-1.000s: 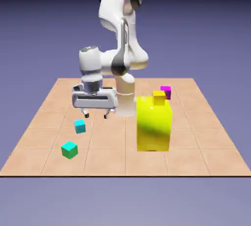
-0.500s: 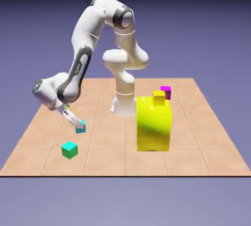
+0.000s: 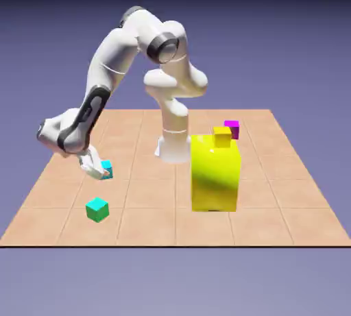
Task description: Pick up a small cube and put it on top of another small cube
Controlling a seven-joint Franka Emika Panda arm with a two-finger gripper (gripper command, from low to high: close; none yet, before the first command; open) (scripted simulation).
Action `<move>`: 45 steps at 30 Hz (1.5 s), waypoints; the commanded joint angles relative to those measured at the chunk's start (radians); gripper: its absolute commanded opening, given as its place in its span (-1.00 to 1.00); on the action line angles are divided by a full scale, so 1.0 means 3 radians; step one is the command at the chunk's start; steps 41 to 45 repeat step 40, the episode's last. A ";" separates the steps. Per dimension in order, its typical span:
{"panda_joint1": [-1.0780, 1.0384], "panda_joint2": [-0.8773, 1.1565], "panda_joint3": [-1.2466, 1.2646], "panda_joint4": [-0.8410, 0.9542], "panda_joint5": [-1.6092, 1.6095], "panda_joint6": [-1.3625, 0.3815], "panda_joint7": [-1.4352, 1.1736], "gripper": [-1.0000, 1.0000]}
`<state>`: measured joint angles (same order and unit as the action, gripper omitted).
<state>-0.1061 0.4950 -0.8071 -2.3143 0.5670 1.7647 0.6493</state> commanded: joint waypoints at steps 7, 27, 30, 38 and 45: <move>-0.0131 -0.0846 0.0789 -0.0242 0.0183 -0.0118 0.0823 -1.00; -0.0505 -0.3262 0.3043 -0.0934 0.0732 -0.0456 0.3171 -1.00; -0.0561 -0.3625 0.3381 -0.1038 0.0815 -0.0507 0.3524 -1.00; -0.0395 -0.3551 0.3716 -0.1420 0.1188 0.0012 0.3407 1.00; -0.0490 -0.3611 0.3548 -0.1214 0.0986 -0.0278 0.3489 1.00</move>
